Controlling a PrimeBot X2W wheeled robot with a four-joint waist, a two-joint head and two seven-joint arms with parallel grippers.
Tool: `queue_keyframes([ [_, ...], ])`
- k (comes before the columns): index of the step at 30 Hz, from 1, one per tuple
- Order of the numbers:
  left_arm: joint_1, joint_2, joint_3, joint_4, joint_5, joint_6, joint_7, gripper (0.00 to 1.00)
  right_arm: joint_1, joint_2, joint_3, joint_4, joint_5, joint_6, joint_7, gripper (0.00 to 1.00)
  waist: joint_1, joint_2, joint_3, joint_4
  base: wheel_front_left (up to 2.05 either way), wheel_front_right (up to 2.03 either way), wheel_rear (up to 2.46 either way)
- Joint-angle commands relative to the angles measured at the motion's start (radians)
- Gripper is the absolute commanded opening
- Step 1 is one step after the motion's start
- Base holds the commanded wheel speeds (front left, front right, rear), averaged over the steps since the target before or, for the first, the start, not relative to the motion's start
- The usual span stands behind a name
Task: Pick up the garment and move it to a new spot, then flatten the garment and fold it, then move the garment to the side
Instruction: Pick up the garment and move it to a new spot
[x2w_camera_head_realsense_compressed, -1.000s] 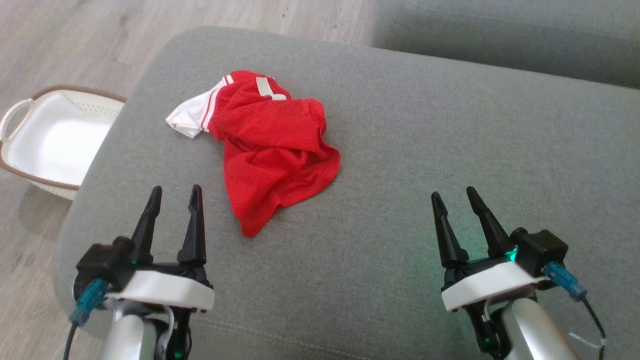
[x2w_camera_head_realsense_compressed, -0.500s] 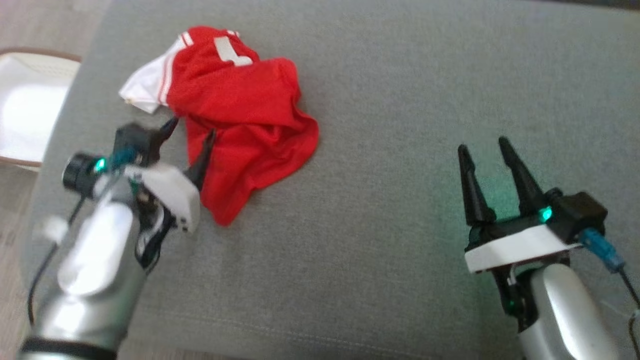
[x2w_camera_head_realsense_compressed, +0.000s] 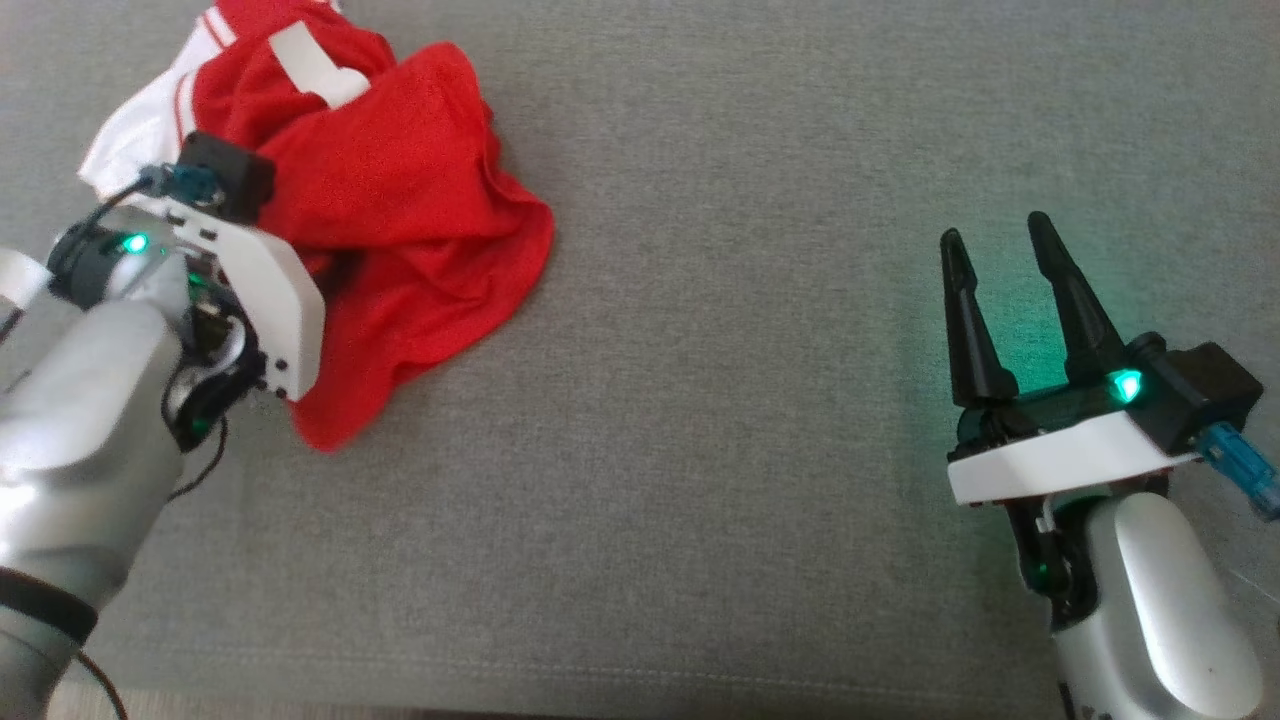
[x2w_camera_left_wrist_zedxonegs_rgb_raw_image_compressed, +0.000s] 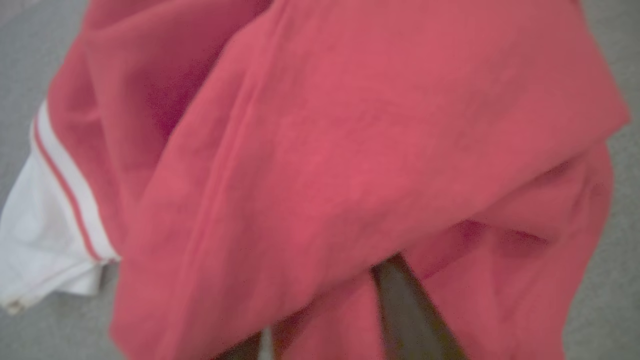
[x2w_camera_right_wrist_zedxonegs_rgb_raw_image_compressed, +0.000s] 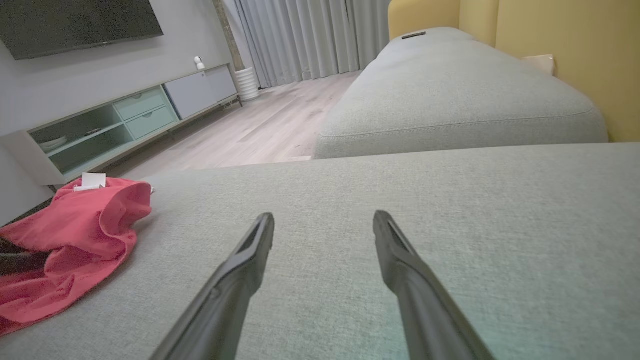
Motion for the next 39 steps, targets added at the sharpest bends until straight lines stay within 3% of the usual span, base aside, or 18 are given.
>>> queue_keyframes([
  [1, -0.037, 0.059, 0.02, -0.003, -0.008, 0.003, -0.006, 0.0, -0.019, -0.007, 0.02, -0.035, -0.007, -0.001, -0.002, 1.0, -0.0001, 0.0, 0.006, -0.01, 0.0, 0.0, 0.0],
  [7, -0.098, 0.084, 0.013, 0.05, -0.011, 0.003, -0.204, 0.0, -0.025, 0.0, 0.025, -0.011, -0.004, -0.001, -0.014, 1.0, -0.0001, 0.0, -0.03, -0.029, 0.0, 0.0, 0.0],
  [14, -0.14, 0.043, 0.058, 0.057, 0.015, 0.034, -0.413, 0.0, -0.015, 0.015, 0.023, 0.036, 0.008, -0.001, -0.039, 1.0, -0.0001, 0.0, -0.118, -0.055, 0.0, 0.0, 0.0],
  [28, -0.117, -0.083, 0.16, -0.248, 0.107, 0.184, -0.444, 0.0, -0.009, 0.031, 0.019, 0.084, 0.028, -0.001, -0.07, 1.0, -0.0001, 0.0, -0.21, -0.147, 0.0, 0.0, 0.0],
  [33, -0.132, -0.137, 0.16, -0.276, 0.171, 0.236, -0.444, 0.0, -0.024, 0.032, 0.025, 0.085, 0.033, -0.001, -0.077, 1.0, -0.0001, 0.0, -0.198, -0.189, 0.0, 0.0, 0.0],
  [39, -0.137, -0.252, 0.161, -0.271, 0.297, 0.314, -0.444, 0.0, -0.042, 0.032, 0.039, 0.097, 0.061, -0.001, -0.094, 1.0, -0.0001, 0.0, -0.167, -0.265, 0.0, 0.0, 0.0],
])
